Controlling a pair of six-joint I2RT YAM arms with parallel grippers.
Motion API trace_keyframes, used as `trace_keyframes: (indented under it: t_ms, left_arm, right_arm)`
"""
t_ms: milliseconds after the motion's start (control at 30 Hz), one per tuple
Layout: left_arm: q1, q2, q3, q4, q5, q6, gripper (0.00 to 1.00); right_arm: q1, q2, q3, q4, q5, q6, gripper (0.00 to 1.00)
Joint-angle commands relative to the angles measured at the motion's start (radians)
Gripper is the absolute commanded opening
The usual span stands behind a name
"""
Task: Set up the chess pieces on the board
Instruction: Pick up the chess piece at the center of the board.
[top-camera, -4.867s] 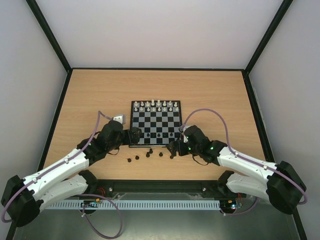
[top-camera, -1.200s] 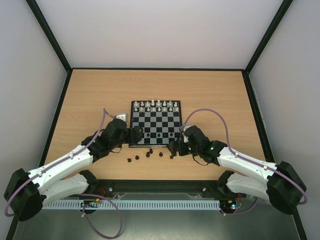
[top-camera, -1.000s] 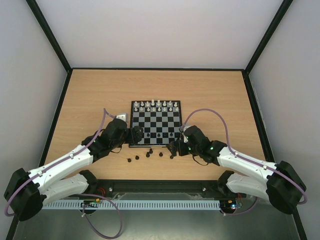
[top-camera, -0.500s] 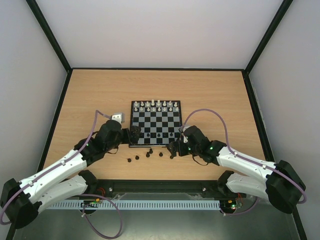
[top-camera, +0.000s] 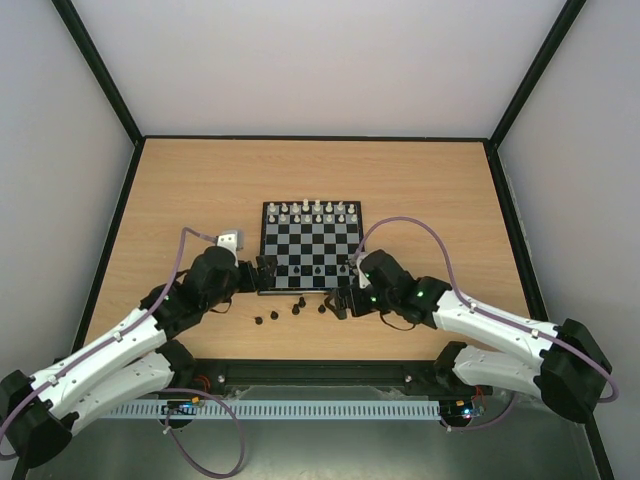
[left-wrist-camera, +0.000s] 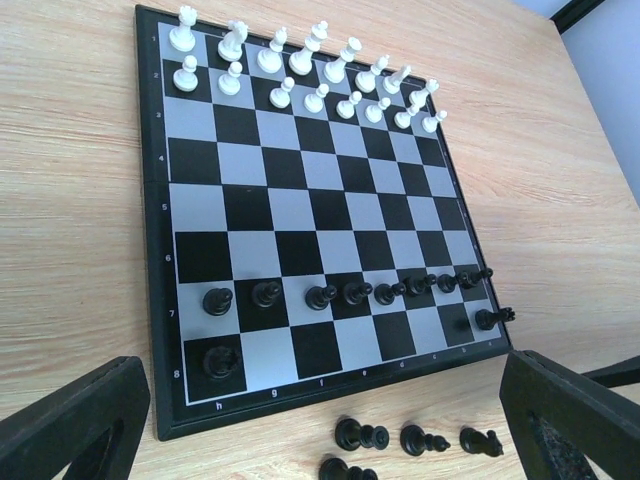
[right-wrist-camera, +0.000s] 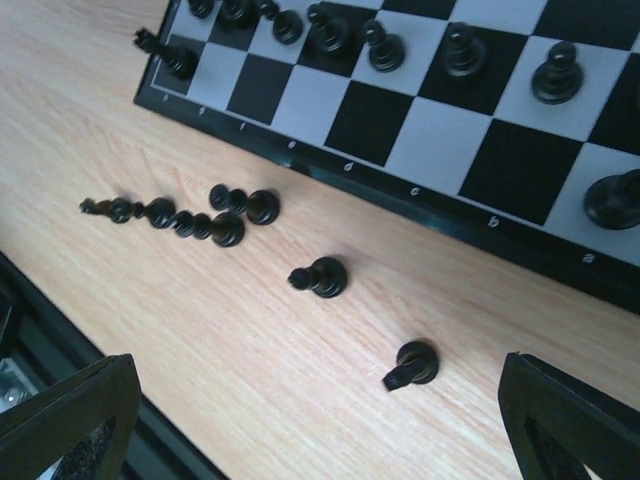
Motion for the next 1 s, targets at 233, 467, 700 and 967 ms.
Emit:
trace_keyframes:
  t_ms: [233,467,700,967]
  left_arm:
    - [0.008,-0.050,-0.038,-0.024,-0.006,0.002,0.99]
    - [0.012,-0.076,-0.046,-0.036,-0.007,0.003,0.99]
    - [0.014,-0.084,-0.057,-0.034,0.004,0.004,0.99]
    - [0.015,-0.088,-0.061,-0.032,0.007,0.001,0.99]
  right_arm:
    - [0.093,0.101,0.117,-0.205,0.103,0.012,0.85]
    - [0.200,0.270,0.222,-0.338,0.297,0.062,0.66]
    - [0.257,0.380,0.253,-0.392,0.363,0.114,0.47]
    - [0.257,0.398,0.242,-0.366,0.348,0.115,0.38]
